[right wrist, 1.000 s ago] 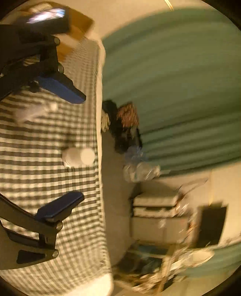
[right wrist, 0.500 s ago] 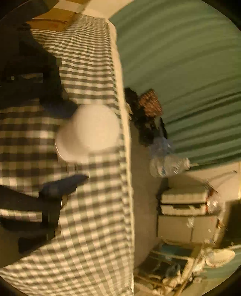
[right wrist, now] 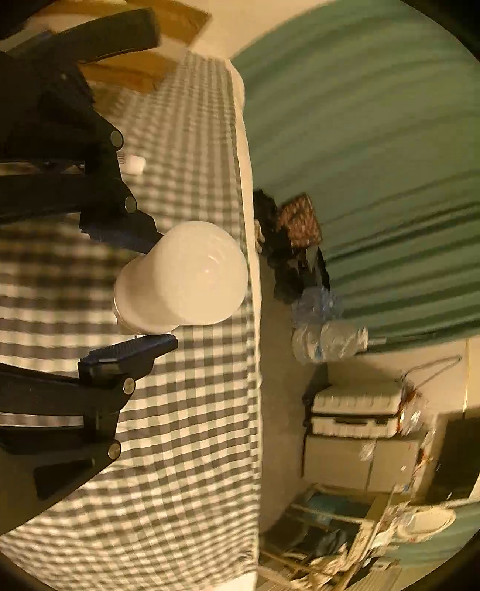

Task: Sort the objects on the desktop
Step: 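Carry both to the cardboard box, release the tube while the right drops the bottle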

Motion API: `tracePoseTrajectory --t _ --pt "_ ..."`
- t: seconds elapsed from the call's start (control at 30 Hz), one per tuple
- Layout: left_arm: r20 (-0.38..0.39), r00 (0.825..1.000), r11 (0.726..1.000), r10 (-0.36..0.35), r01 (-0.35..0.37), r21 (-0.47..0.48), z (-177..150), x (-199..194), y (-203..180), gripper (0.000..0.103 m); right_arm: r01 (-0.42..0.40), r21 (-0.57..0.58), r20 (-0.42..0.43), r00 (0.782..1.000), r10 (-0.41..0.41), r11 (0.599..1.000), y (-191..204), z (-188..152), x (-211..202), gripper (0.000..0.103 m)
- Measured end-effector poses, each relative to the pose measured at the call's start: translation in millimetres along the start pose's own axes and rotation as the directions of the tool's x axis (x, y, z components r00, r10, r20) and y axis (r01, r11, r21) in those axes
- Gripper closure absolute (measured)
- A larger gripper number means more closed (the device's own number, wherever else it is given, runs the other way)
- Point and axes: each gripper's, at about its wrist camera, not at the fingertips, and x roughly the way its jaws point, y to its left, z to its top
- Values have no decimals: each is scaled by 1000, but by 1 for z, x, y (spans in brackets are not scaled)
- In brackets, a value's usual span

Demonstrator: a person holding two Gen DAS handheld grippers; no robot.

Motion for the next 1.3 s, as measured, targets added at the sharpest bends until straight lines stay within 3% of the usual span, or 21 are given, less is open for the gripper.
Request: tracePoseTrajectory --t 0.1,0.37,0.6,0.83,0.97,1.07,1.23,1.3 --pt "2 999 999 -46 46 -15 3 -49 10 77 -27 -7 36 999 27 1000 13 0 -45 59" --pt "162 985 998 -68 68 6 38 -211 69 77 -121 -69 111 985 129 990 70 4 -155 59" --pt "232 972 1000 21 -19 -13 45 -293 157 77 -316 -235 120 929 350 919 168 -1 -210 59" --pt "193 973 990 130 -116 -80 27 -277 246 77 -445 -280 6 886 464 851 271 0 -182 59" --pt "118 978 978 171 -155 -137 8 -239 284 77 -461 -295 -76 884 460 837 315 -3 -131 59" --pt "96 977 974 191 -176 -142 4 -217 295 77 -449 -314 -109 892 439 836 344 -8 -92 59" --pt "122 976 980 178 -165 -115 4 -198 292 77 -486 -301 -137 873 468 820 362 -3 -46 59" --pt "140 972 981 189 -179 -81 5 -192 281 67 -477 -307 -117 878 465 824 364 3 -35 59"
